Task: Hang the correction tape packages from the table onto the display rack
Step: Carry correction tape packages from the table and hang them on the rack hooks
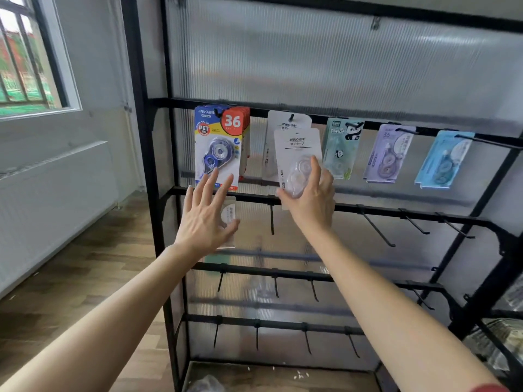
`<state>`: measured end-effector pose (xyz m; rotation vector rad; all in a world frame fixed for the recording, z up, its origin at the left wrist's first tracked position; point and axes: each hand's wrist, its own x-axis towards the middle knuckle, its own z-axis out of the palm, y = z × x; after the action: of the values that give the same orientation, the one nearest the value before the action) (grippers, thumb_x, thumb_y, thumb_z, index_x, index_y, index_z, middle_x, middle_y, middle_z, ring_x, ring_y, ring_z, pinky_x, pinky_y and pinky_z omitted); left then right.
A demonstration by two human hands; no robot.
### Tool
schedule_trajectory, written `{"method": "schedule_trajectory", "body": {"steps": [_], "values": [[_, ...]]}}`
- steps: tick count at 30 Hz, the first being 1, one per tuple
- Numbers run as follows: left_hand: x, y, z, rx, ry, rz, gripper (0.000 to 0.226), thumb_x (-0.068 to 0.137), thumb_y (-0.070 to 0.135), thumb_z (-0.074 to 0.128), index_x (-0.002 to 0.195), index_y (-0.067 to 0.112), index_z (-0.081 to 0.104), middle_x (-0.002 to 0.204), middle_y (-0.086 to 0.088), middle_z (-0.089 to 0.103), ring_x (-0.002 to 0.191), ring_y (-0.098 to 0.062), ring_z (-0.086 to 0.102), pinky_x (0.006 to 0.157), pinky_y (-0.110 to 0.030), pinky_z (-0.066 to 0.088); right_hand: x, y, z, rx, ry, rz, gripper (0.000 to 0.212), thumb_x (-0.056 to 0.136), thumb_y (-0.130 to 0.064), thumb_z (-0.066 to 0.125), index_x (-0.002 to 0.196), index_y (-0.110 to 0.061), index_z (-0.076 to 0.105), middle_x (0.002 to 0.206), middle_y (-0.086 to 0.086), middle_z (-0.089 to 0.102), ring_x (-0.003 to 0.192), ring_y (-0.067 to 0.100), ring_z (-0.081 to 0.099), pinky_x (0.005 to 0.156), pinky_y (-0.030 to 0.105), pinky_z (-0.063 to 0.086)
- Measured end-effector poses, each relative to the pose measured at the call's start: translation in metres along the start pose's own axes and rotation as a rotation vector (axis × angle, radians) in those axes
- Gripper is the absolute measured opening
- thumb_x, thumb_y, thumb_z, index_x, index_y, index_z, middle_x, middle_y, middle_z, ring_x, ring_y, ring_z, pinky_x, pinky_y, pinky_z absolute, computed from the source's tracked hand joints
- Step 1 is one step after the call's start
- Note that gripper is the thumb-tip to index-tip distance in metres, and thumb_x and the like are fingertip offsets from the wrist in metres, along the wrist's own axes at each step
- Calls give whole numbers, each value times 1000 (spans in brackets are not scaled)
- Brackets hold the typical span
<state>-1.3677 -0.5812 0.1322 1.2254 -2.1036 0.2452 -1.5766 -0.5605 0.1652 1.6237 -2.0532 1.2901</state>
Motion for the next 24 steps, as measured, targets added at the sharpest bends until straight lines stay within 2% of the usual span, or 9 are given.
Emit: {"method": "schedule_trajectory", "body": {"steps": [6, 14, 21, 24], "values": [[23, 5, -1, 16, 2, 20, 82, 89, 50, 53, 151, 31, 2, 159, -1, -8, 146, -20, -11, 115, -39, -10, 36, -7, 1, -73, -17, -4, 95, 77, -54, 68, 150, -24, 15, 145, 18, 25, 126, 38, 36, 92, 51, 47], [39, 1, 3, 22, 24, -24, 86, 88, 47, 57, 150, 31, 0, 159, -2, -6, 146, -21, -9, 116, -40, -7, 57, -4, 19, -75, -16, -13, 96, 77, -57, 66, 150, -27, 12, 147, 17, 23, 131, 39, 32, 98, 54, 41], [42, 1, 13, 15, 67, -62, 87, 86, 46, 61, 151, 28, 5, 159, -4, -1, 146, -23, -5, 117, -42, -4, 59, 2, 36, -96, -22, -17, 97, 77, -57, 66, 150, -23, 12, 147, 19, 23, 129, 39, 35, 95, 50, 44], [42, 0, 16, 28, 65, -62, 88, 86, 46, 61, 150, 29, 4, 159, -5, -2, 146, -24, -5, 117, -42, -4, 58, 0, 43, -81, -72, -17, 102, 78, -54, 68, 151, -21, 5, 151, 22, 17, 132, 38, 33, 95, 46, 44]]}}
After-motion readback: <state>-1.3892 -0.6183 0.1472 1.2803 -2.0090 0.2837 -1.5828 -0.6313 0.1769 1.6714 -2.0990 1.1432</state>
